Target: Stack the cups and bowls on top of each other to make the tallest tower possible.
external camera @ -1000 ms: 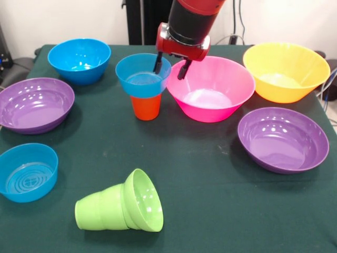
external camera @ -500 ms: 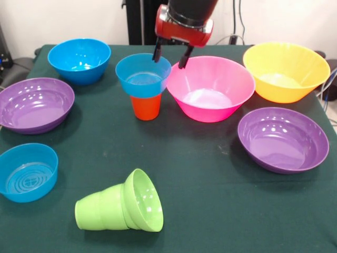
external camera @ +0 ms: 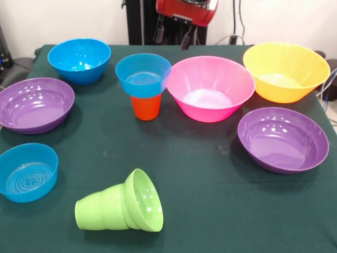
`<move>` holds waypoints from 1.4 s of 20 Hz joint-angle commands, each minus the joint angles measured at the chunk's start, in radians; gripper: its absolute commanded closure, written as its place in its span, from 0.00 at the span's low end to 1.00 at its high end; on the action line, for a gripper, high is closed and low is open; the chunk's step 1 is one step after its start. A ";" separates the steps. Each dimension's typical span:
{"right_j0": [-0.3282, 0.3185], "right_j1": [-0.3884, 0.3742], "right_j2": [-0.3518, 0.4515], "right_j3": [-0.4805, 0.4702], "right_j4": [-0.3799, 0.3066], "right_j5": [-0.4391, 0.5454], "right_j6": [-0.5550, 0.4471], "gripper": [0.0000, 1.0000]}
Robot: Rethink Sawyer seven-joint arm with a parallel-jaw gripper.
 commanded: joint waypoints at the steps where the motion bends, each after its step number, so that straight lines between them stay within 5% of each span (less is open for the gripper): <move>1: -0.030 0.011 0.130 -0.162 0.005 0.154 -0.041 0.00; 6: -0.067 0.037 0.171 -0.264 -0.035 0.178 -0.151 0.00; 19: -0.238 0.077 0.301 -0.321 -0.072 0.166 -0.298 0.00; 28: -0.341 0.147 0.420 -0.347 -0.114 0.001 -0.347 0.00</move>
